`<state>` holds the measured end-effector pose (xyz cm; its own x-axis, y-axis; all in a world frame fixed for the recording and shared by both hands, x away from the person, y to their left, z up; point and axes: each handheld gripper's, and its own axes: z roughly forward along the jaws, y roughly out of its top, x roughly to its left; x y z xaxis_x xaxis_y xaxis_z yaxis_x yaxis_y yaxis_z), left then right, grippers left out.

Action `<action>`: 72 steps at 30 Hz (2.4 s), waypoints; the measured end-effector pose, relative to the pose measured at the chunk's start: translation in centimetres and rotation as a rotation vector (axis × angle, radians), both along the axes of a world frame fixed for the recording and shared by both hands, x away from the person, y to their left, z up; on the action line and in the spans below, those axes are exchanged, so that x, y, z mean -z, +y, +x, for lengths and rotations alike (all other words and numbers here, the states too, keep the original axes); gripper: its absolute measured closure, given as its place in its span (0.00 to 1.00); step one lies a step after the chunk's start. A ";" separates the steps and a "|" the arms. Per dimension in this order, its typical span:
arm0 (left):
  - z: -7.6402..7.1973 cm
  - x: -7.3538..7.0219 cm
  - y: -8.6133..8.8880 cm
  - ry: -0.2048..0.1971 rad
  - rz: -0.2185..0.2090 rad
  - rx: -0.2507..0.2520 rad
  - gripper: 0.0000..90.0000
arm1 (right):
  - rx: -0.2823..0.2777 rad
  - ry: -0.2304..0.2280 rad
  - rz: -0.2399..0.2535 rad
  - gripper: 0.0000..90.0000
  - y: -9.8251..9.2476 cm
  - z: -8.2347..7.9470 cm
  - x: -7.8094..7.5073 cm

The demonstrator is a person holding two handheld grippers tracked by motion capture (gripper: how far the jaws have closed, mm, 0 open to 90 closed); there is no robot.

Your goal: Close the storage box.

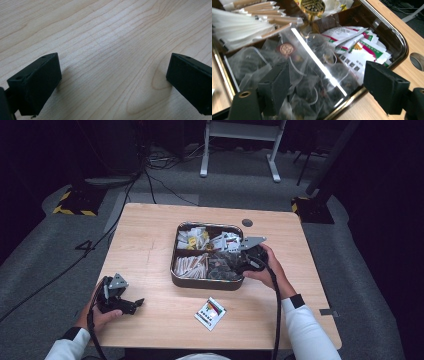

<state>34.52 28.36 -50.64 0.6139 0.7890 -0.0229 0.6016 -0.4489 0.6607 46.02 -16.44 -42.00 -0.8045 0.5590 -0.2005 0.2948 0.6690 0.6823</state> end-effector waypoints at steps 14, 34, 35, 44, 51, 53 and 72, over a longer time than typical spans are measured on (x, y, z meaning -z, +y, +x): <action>0.0 0.0 0.0 -0.003 0.003 0.005 0.00 | 0.005 -0.015 -0.017 0.24 -2.1 -2.0 0.1; 0.1 0.0 0.0 -0.002 -0.002 0.003 0.00 | -0.004 -0.038 0.019 0.24 -4.3 -4.6 0.4; 0.1 0.0 0.0 -0.001 -0.003 0.003 0.00 | -0.001 -0.036 0.029 0.24 -4.5 -4.7 0.4; 0.2 0.0 -0.1 0.000 -0.001 0.006 0.00 | 0.019 -0.030 0.024 0.24 -5.7 -5.6 0.6; 0.2 0.0 -0.1 0.000 -0.001 0.003 0.00 | 0.030 -0.025 0.019 0.24 -6.9 -6.2 1.2; 0.2 0.0 -0.1 -0.002 0.001 0.004 0.00 | 0.031 -0.022 0.024 0.24 -7.3 -6.4 1.3; 0.2 0.0 -0.1 -0.002 0.001 0.005 0.00 | 0.120 0.008 -0.002 0.24 -11.6 -7.3 3.6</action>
<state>34.69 28.26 -50.63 0.6177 0.7861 -0.0207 0.5981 -0.4526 0.6614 38.73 -28.00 -45.58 -0.7332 0.6512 -0.1958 0.3782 0.6298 0.6784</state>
